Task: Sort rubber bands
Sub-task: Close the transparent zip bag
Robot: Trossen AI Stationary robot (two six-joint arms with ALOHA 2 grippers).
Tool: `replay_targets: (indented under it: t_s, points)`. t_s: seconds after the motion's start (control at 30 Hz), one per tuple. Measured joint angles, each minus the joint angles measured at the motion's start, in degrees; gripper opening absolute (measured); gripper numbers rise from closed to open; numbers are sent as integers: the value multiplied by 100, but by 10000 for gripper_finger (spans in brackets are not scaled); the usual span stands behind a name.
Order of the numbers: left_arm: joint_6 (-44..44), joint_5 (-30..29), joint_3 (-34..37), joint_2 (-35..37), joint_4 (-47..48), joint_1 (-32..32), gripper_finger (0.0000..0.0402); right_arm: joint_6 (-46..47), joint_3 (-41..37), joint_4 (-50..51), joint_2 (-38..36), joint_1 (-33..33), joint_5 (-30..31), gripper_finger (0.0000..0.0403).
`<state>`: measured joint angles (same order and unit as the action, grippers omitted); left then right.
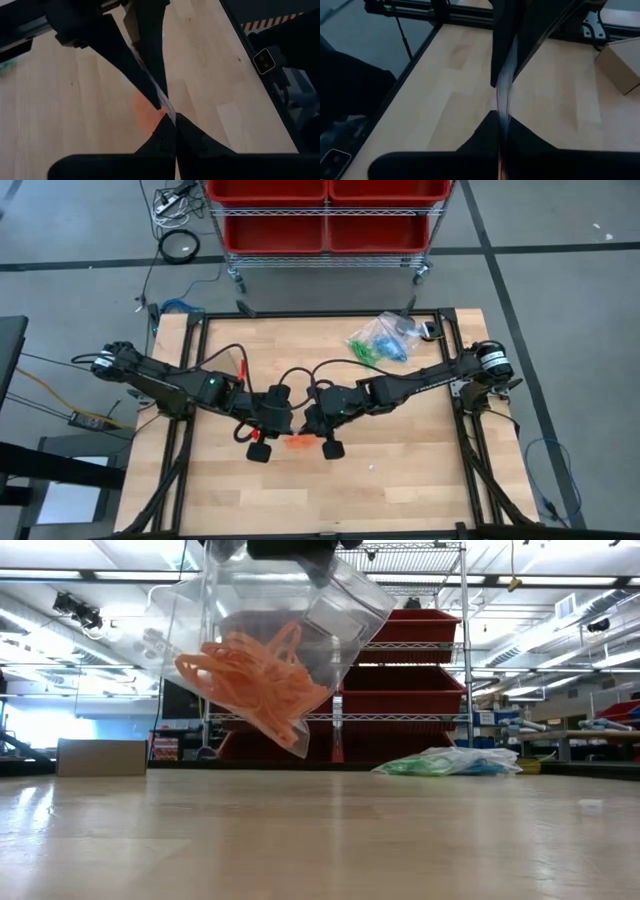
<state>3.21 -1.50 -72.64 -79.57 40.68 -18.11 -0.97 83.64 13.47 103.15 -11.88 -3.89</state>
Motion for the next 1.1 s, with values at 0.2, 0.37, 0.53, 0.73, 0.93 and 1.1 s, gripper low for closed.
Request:
replay_targets:
  t_s: [0.2,0.37,0.53,0.73,0.93,1.1]
  points:
    - [4,-320,0,3,-3,0,33,-157,0,96,0,-45,416,0]
    - [-2,-647,0,119,-241,0,102,-165,0,160,-62,-46,564,0]
    - [11,-710,0,240,-454,0,166,-168,0,199,-190,-46,698,0]
    - [22,-841,2,238,-613,0,181,-168,0,161,-282,-50,740,0]
    - [88,-1209,27,236,-563,2,166,-218,0,143,-389,-125,978,0]
    - [145,-1294,28,236,-576,0,149,-229,0,200,-474,-169,1028,0]
